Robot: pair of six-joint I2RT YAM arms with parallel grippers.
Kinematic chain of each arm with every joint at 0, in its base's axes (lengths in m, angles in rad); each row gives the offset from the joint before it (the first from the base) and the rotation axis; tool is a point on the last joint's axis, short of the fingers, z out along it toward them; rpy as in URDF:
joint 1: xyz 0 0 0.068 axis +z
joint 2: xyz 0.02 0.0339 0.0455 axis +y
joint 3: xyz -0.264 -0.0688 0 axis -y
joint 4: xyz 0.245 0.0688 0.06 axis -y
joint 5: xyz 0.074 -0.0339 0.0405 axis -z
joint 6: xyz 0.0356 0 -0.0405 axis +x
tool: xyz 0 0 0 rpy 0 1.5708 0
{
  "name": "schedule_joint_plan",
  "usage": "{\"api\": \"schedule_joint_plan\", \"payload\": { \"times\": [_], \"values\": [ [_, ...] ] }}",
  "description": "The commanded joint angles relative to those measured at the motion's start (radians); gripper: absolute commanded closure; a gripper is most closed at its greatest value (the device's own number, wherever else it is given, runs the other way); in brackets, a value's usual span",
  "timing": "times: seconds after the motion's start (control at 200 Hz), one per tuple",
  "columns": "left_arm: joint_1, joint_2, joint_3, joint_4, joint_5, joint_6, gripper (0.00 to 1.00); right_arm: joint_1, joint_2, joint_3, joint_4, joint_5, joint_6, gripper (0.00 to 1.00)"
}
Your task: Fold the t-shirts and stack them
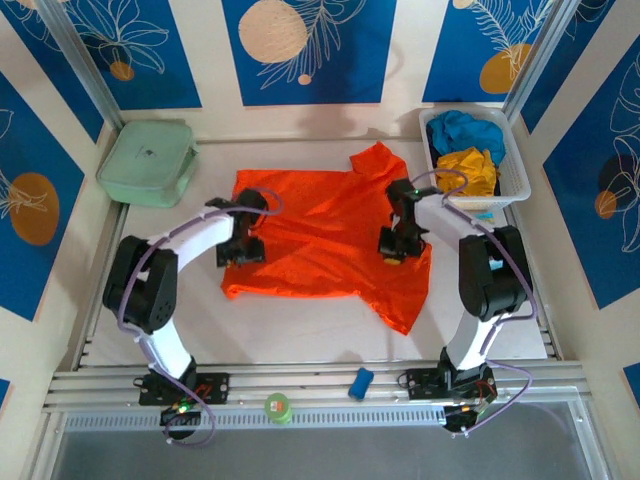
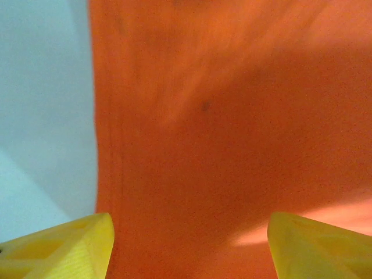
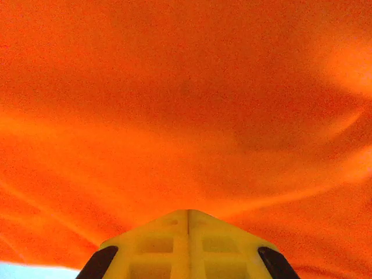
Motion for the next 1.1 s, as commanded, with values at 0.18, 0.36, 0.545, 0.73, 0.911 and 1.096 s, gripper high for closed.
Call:
{"api": "schedule_joint_plan", "payload": {
  "times": [0.18,0.36,0.545,0.73,0.911,1.096],
  "values": [
    [-0.125,-0.009,-0.165,0.008,0.013,-0.106,0.32,0.245,-0.148,-0.276,0.059,-0.071,0.253,1.00],
    [-0.130,-0.120,-0.316,-0.003,-0.005,-0.163,0.33,0.319,-0.201,-0.392,0.084,-0.070,0.350,1.00],
    [-0.130,-0.191,-0.348,-0.068,-0.088,-0.198,0.31,0.293,-0.268,-0.415,0.061,-0.028,0.358,1.00],
    [-0.128,-0.260,-0.135,-0.155,-0.152,-0.148,0.15,0.287,-0.368,-0.311,-0.005,-0.018,0.304,1.00],
    [-0.004,-0.151,0.281,-0.278,-0.229,0.010,0.14,0.225,-0.438,-0.187,-0.070,-0.018,0.198,0.90],
    [0.200,0.106,0.572,-0.210,-0.107,0.160,0.36,0.136,-0.474,-0.157,-0.071,-0.073,0.131,0.90]
  ]
}}
